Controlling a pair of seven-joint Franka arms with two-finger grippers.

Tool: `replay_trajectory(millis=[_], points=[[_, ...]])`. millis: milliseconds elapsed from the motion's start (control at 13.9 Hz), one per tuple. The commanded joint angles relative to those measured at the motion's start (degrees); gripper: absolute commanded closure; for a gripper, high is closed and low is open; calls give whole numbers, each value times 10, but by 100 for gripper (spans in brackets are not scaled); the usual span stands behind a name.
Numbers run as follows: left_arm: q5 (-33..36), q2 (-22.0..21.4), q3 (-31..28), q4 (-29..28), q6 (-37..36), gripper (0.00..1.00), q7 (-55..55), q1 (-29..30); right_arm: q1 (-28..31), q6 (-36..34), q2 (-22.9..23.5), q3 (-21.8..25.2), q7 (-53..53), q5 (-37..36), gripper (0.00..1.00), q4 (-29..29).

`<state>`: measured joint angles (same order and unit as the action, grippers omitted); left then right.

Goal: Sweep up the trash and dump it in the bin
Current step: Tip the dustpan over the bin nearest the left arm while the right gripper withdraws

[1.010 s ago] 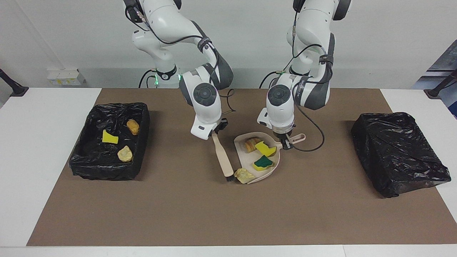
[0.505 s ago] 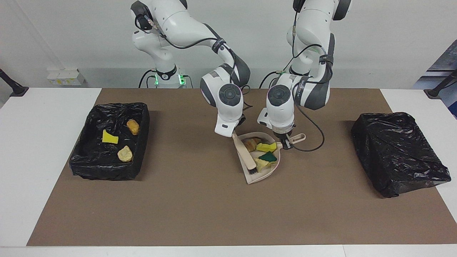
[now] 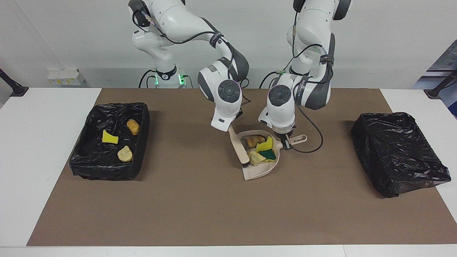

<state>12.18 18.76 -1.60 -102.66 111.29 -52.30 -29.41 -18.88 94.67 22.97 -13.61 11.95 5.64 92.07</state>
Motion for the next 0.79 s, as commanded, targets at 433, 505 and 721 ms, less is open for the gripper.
replay_trajectory(millis=[433,505,721], points=[[-2,-199,-6,-97,-62,100,-206,93,36,-55,-107,-7,132,4,100,45],[-3,-219,-7,-91,-75,100,-245,117,14,-36,-117,-6,148,6,100,61],[-2,-232,-9,-24,-114,100,-372,208,-26,37,-152,-12,157,27,100,129]])
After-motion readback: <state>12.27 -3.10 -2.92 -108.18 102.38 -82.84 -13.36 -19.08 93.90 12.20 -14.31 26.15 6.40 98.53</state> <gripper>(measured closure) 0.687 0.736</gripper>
